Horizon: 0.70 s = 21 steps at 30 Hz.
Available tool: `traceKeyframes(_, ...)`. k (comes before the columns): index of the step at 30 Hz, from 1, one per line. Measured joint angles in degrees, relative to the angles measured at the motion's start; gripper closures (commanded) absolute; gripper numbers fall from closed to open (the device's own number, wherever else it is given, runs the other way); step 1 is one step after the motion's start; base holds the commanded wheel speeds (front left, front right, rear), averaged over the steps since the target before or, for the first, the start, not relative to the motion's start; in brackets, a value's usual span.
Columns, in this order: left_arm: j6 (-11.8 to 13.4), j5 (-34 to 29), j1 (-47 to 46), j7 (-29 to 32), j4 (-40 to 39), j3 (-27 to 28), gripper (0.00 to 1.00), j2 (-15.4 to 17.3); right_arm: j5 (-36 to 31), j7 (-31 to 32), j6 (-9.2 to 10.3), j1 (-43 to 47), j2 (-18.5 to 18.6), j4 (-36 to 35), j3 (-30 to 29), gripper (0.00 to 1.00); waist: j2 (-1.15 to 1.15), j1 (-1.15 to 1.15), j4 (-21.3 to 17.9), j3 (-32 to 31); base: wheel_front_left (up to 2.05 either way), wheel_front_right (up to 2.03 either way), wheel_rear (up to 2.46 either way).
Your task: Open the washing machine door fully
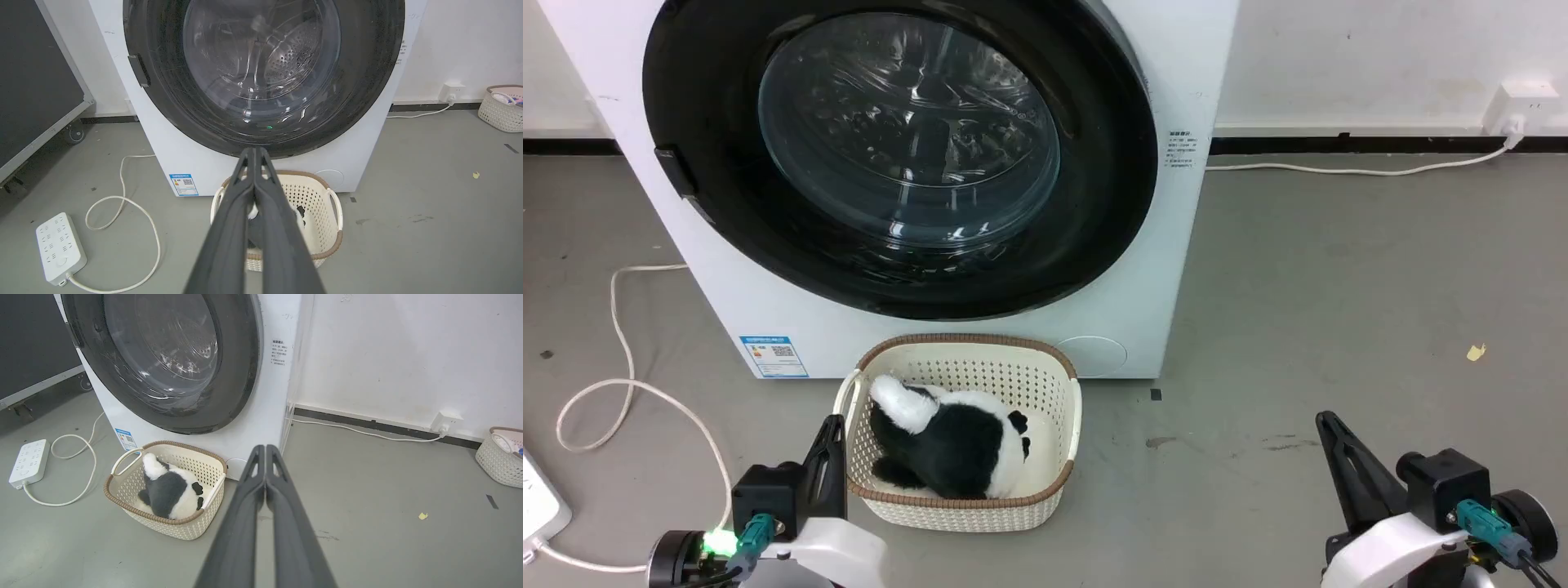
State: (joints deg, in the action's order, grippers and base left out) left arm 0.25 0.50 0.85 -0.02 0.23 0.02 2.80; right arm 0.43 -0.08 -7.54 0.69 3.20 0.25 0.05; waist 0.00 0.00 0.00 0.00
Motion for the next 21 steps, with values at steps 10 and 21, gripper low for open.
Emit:
traceKeyframes(10,0.0,0.0,0.0,0.0,0.0,0.0,1.00,0.0,0.0,0.0,0.00,0.0,0.0,0.0,0.0,1.00,0.00,0.00,0.0,0.0,0.00,0.00,0.00)
traceKeyframes(21,0.0,0.0,0.0,0.0,0.0,0.0,1.00,0.0,0.0,0.0,0.00,0.0,0.0,0.0,0.0,1.00,0.00,0.00,0.0,0.0,0.00,0.00,0.00)
